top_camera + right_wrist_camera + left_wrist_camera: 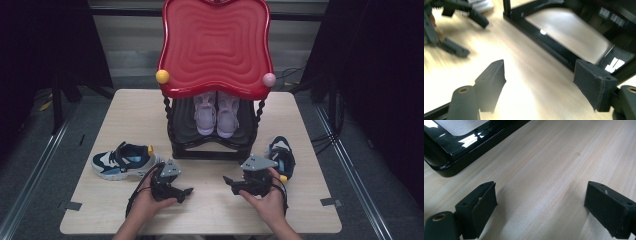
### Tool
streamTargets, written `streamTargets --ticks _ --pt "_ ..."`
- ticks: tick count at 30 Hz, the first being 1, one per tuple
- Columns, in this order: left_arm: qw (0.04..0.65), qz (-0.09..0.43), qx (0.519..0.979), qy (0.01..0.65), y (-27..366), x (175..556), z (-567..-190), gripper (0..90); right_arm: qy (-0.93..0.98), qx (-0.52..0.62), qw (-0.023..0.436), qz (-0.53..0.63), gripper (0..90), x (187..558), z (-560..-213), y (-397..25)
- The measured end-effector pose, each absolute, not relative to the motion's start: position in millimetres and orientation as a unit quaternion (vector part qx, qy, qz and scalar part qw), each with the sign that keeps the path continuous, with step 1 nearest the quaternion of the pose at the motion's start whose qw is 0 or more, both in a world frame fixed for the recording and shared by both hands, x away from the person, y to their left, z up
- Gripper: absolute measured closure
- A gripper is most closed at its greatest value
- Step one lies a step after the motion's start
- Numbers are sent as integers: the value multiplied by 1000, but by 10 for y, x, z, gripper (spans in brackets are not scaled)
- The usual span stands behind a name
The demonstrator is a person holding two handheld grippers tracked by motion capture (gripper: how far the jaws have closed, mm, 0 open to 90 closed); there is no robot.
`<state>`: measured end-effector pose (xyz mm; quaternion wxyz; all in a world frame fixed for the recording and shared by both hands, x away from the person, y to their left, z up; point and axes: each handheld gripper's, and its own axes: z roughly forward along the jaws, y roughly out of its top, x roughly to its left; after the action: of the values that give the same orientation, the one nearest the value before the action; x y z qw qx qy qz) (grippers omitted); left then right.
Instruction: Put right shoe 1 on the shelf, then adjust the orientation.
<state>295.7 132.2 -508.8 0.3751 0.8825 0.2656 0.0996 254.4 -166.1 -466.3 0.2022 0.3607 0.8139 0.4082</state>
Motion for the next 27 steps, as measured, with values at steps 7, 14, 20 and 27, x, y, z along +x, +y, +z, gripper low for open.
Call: streamTargets --ticks 7,14,20,27 --pt "375 100 882 266 1321 2957 -5088 101 824 363 170 401 202 2497 -4838 -1695" --pt "375 101 882 267 1321 2956 -5088 101 832 362 151 391 160 2474 -4983 -1680" --pt "375 100 882 267 1321 2956 -5088 101 846 359 138 370 143 2461 -5079 -1661" --pt "376 99 882 266 1320 2959 -5089 100 845 362 138 369 135 2481 -5099 -1683"
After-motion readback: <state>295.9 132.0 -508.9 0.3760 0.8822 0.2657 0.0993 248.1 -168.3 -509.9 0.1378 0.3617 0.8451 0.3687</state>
